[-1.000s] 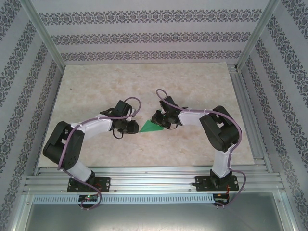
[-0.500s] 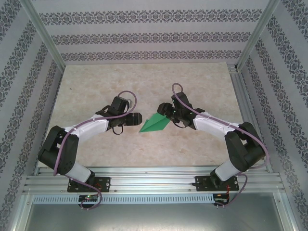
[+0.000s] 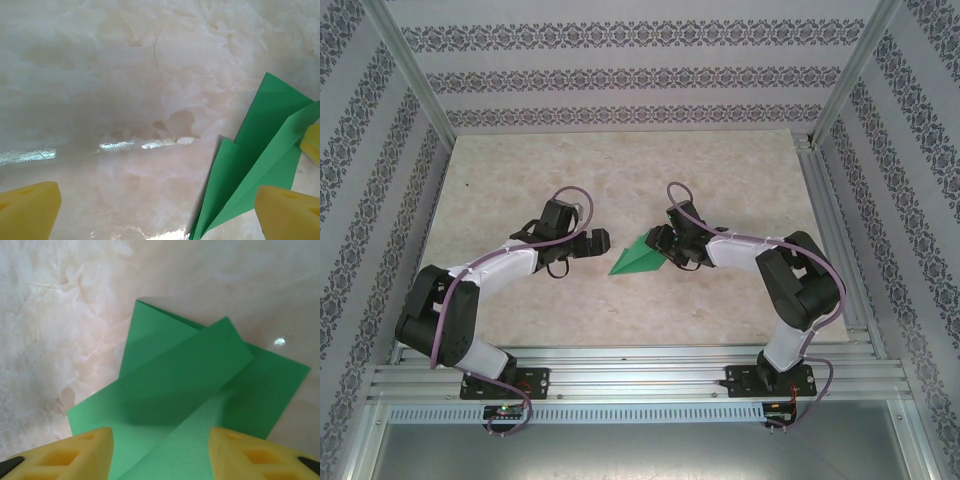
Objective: Fold a paper plane with a square sheet of paper (pick it up from the middle)
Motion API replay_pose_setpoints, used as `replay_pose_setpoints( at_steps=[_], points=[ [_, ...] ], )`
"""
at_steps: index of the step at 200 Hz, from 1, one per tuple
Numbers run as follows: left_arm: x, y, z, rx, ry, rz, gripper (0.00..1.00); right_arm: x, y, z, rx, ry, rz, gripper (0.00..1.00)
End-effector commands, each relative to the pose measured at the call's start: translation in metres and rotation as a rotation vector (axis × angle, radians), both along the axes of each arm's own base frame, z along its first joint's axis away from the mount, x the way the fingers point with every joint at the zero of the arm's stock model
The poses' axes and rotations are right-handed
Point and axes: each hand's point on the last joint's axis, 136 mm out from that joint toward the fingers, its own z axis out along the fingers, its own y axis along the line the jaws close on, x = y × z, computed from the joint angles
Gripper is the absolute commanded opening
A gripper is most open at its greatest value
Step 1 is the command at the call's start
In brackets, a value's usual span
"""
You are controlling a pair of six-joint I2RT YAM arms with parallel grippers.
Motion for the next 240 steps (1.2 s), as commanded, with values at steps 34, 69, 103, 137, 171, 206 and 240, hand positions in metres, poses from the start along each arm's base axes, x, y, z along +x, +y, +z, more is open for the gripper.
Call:
replay_pose_setpoints(
  at_steps=[34,69,103,137,171,206,240],
  points=[
    [0.003,-0.006,0.016,-0.110,-0.028,-0.024,1.00,0.022,0.029,0.011,0.107,-0.062,0.025,0.46],
    [-0.003,-0.010,0.015,-0.201,0.007,-0.041,1.00,0.032,0.042,0.021,0.222,-0.157,0.047,0.39],
    [-0.010,-0.015,0.015,-0.290,0.046,-0.059,1.00,0.036,0.051,0.026,0.279,-0.207,0.075,0.20],
    [-0.017,-0.020,0.022,-0.360,0.063,-0.080,1.00,0.038,0.055,0.067,0.357,-0.326,0.112,0.04],
    [-0.022,-0.038,0.056,-0.502,0.025,-0.165,1.00,0.027,0.055,0.136,0.460,-0.472,0.194,0.05],
    [-0.022,-0.050,0.099,-0.611,-0.057,-0.226,1.00,0.011,0.056,0.180,0.549,-0.520,0.253,0.06],
    [-0.024,-0.062,0.134,-0.738,-0.101,-0.295,1.00,0.002,0.061,0.206,0.617,-0.542,0.296,0.08]
  ],
)
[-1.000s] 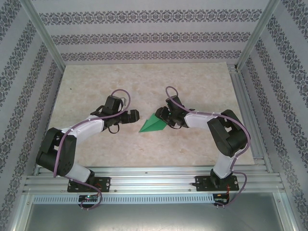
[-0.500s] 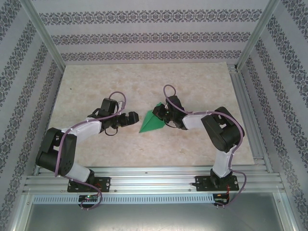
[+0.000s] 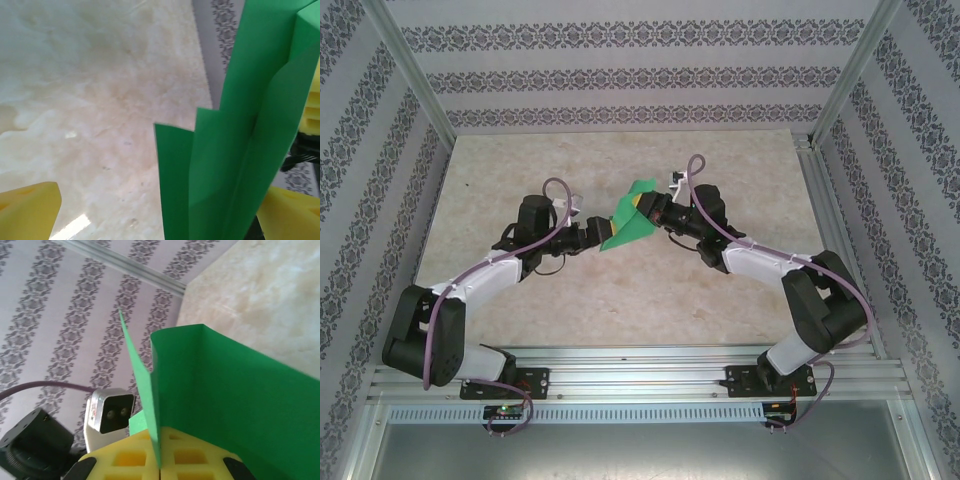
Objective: Fold a paper plane with a square sheet of paper (pick it up from the middle)
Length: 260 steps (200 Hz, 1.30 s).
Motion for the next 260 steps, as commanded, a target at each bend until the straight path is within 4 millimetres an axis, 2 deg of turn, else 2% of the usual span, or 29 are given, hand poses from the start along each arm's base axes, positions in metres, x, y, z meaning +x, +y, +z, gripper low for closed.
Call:
replay_pose_setpoints(
  at_steps=[1,14,26,54,72,100,193,219,240,260],
  points=[
    [0.000,-0.011,0.047,-0.143,-0.092,-0.058,1.00,-0.010,0.006,0.020,0.049,-0.037,0.067,0.08],
    [-0.002,-0.013,0.058,-0.176,-0.117,-0.076,1.00,-0.012,0.007,0.023,0.059,-0.038,0.079,0.08],
    [-0.006,-0.017,0.068,-0.202,-0.141,-0.100,0.96,-0.013,0.008,0.024,0.068,-0.036,0.088,0.08],
    [-0.010,-0.020,0.079,-0.220,-0.176,-0.124,0.76,-0.013,0.009,0.022,0.076,-0.025,0.096,0.08],
    [-0.010,-0.020,0.079,-0.220,-0.174,-0.125,0.63,-0.013,0.010,0.021,0.086,-0.020,0.108,0.09],
    [-0.009,-0.022,0.075,-0.216,-0.162,-0.128,0.48,-0.014,0.011,0.021,0.088,-0.015,0.112,0.09],
    [-0.006,-0.023,0.075,-0.220,-0.150,-0.125,0.16,-0.009,0.008,0.010,0.058,0.014,0.098,0.12],
    [-0.004,-0.023,0.073,-0.216,-0.141,-0.123,0.08,-0.007,0.006,0.006,0.040,0.022,0.085,0.20],
    [-0.003,-0.023,0.069,-0.198,-0.134,-0.119,0.06,-0.005,-0.001,0.002,0.020,0.031,0.062,0.32],
    [-0.002,-0.020,0.060,-0.141,-0.123,-0.105,0.06,-0.003,-0.017,-0.002,-0.017,0.035,0.008,0.45]
  ],
)
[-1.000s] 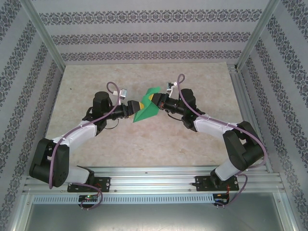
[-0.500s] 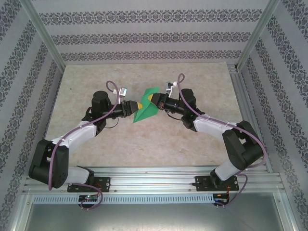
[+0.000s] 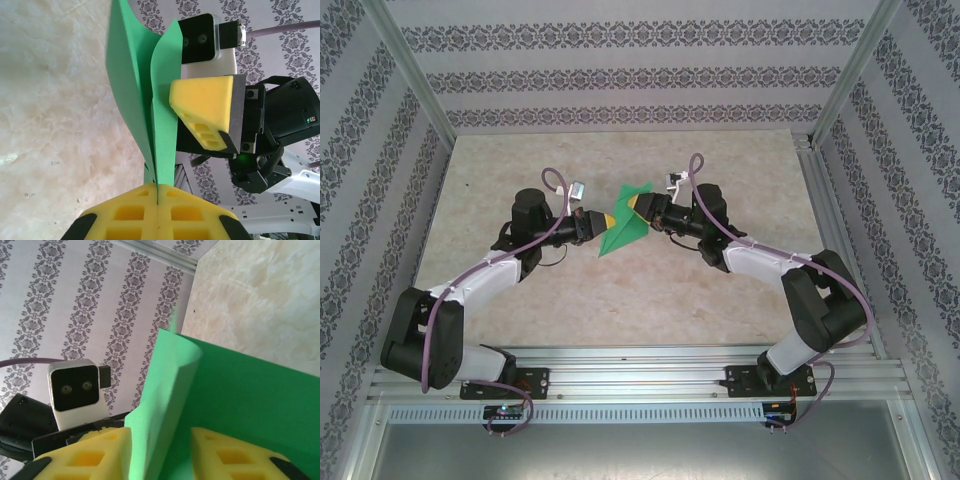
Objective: Fold a paper plane with a square sheet of paper (pick it up from the middle)
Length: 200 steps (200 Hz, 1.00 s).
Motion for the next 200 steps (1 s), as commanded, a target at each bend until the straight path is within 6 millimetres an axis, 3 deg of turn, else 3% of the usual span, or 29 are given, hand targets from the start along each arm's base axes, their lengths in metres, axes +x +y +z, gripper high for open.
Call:
replay_pose_setpoints(
  at_steps=[1,38,72,119,162,200],
  points=[
    [0.005,-0.001,0.006,0.046,-0.048,-0.002,0.06,0.005,-0.019,0.003,-0.040,-0.028,-0.063,0.45],
    [0.012,0.017,-0.026,0.278,-0.032,0.073,0.08,0.003,-0.057,-0.014,-0.179,-0.016,-0.193,0.61],
    [0.019,0.056,-0.062,0.742,-0.024,0.204,0.10,-0.005,-0.083,-0.030,-0.358,-0.009,-0.283,0.65],
    [0.031,0.102,-0.060,1.459,-0.154,0.378,0.09,-0.013,-0.105,-0.046,-0.494,0.018,-0.363,0.65],
    [0.039,0.099,-0.076,1.843,-0.226,0.387,0.09,-0.022,-0.135,-0.052,-0.538,0.045,-0.468,0.65],
    [0.041,0.064,-0.105,1.891,-0.265,0.323,0.10,-0.031,-0.163,-0.060,-0.541,0.101,-0.564,0.65]
  ],
)
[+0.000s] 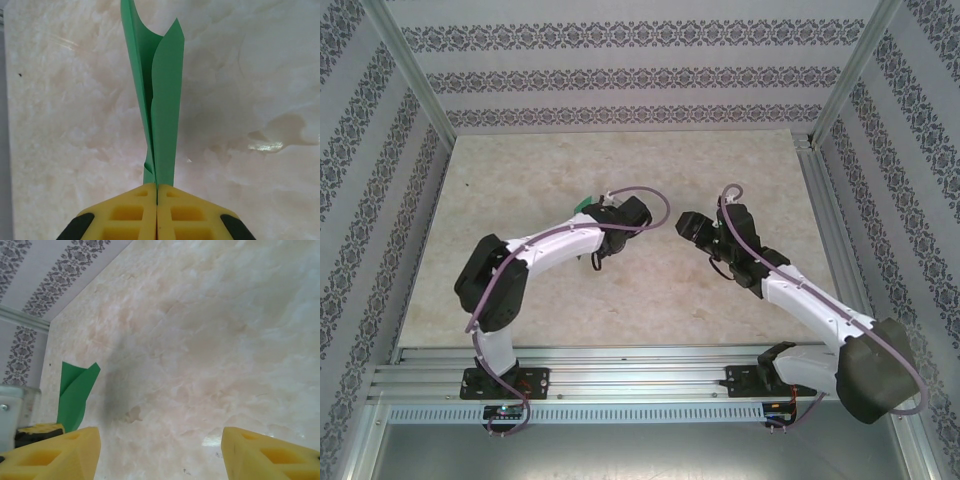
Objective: Fold a paper plane with a square sheet of paper (pick it up from the middle)
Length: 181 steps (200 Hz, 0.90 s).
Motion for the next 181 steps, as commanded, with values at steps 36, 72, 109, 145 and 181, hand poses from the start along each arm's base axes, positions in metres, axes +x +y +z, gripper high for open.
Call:
replay_pose_setpoints(
  at_steps=[36,72,109,145,181],
  points=[
    [-0.005,-0.042,-0.027,0.094,0.024,-0.080,0.15,-0.013,-0.059,-0.020,0.005,0.043,-0.236,0.65],
    [-0.011,-0.066,-0.056,0.014,0.106,-0.118,0.23,-0.020,-0.074,-0.021,-0.002,0.056,-0.287,0.65],
    [-0.019,-0.086,-0.065,-0.107,0.163,-0.154,0.29,-0.021,-0.075,-0.026,-0.002,0.074,-0.297,0.65],
    [-0.027,-0.107,-0.064,-0.269,0.210,-0.191,0.33,-0.020,-0.072,-0.030,-0.010,0.095,-0.280,0.65],
    [-0.029,-0.117,-0.027,-0.477,0.192,-0.223,0.42,-0.018,-0.065,-0.031,-0.048,0.110,-0.238,0.65]
  ],
)
